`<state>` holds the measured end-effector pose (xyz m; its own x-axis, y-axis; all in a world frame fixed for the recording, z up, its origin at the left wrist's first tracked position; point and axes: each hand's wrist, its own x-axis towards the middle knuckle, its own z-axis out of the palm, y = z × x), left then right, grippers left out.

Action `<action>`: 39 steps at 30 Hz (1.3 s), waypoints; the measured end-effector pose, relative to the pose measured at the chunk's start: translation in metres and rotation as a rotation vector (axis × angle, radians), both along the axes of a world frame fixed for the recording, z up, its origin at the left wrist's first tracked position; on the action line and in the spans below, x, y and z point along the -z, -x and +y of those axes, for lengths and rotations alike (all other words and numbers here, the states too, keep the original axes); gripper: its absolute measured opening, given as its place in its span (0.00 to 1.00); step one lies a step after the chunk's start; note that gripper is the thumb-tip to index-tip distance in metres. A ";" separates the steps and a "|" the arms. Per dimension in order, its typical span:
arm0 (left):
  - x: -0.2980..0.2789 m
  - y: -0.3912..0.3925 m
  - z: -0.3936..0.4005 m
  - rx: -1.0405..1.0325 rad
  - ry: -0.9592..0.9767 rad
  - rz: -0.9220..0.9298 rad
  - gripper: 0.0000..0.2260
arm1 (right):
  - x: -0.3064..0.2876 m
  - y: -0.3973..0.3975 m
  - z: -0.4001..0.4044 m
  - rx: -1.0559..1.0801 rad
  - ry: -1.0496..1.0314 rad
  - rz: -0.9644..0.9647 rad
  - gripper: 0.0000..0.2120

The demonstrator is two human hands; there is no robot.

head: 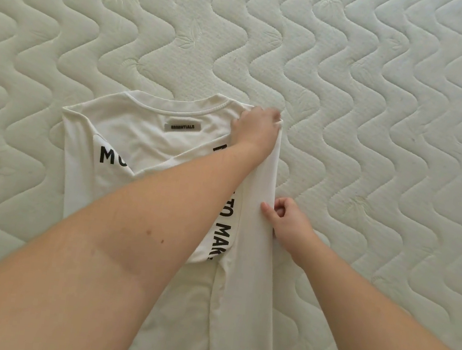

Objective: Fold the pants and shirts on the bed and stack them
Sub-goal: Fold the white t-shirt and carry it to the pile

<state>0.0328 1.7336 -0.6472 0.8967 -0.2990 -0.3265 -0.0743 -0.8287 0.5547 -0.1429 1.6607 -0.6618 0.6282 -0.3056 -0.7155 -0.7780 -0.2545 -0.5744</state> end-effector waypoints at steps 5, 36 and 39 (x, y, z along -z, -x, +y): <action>-0.015 0.000 0.043 -0.070 0.044 -0.102 0.14 | -0.001 -0.001 0.001 -0.007 0.003 -0.007 0.12; -0.043 0.172 0.132 0.123 0.042 -0.033 0.15 | -0.024 0.001 0.017 0.001 0.257 -0.066 0.19; -0.032 0.164 0.149 -0.002 -0.040 -0.116 0.17 | -0.033 -0.003 0.040 -0.011 0.454 -0.378 0.14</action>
